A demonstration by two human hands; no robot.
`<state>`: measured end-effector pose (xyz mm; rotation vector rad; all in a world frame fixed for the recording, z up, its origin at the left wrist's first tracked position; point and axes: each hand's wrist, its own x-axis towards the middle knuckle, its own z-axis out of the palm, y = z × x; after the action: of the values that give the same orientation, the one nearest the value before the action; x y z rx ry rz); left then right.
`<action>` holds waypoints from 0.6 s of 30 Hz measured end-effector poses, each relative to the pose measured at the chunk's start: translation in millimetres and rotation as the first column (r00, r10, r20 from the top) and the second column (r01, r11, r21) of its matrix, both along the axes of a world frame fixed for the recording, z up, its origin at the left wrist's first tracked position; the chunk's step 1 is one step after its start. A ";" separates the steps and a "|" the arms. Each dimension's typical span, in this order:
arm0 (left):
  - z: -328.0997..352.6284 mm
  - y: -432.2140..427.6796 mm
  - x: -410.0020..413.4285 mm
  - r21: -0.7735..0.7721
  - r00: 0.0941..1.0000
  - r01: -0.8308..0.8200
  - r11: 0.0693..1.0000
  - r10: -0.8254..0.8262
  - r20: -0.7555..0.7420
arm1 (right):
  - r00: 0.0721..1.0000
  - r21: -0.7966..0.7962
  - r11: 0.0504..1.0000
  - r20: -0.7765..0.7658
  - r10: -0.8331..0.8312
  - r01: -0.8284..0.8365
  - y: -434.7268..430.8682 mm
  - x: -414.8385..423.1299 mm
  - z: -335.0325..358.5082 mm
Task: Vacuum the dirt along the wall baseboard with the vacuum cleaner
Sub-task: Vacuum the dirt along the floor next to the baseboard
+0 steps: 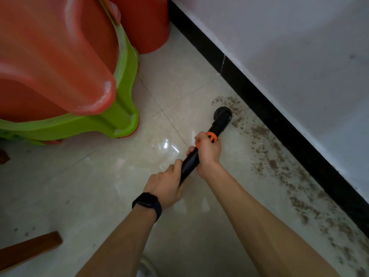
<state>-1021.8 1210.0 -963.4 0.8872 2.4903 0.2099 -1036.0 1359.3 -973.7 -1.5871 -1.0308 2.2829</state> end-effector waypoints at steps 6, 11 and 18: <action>1.9 -0.1 -17.2 0.031 0.993 -0.115 0.993 0.115 -0.016 | 0.989 0.000 0.990 -0.039 0.140 -0.140 0.0 -29.7 4.3; 2.5 13.0 -33.8 0.071 0.990 -0.143 0.987 0.144 -0.007 | 0.985 0.060 0.983 -0.001 0.174 -0.173 11.9 -49.4 7.5; -4.2 41.9 -37.4 0.106 0.980 -0.200 0.974 0.199 0.026 | 0.975 0.107 0.969 0.039 0.221 -0.223 38.4 -58.7 7.5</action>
<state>-1059.1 1251.8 -967.6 0.6725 2.5729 0.4211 -1094.7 1397.7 -966.3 -1.5307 -1.3810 2.2995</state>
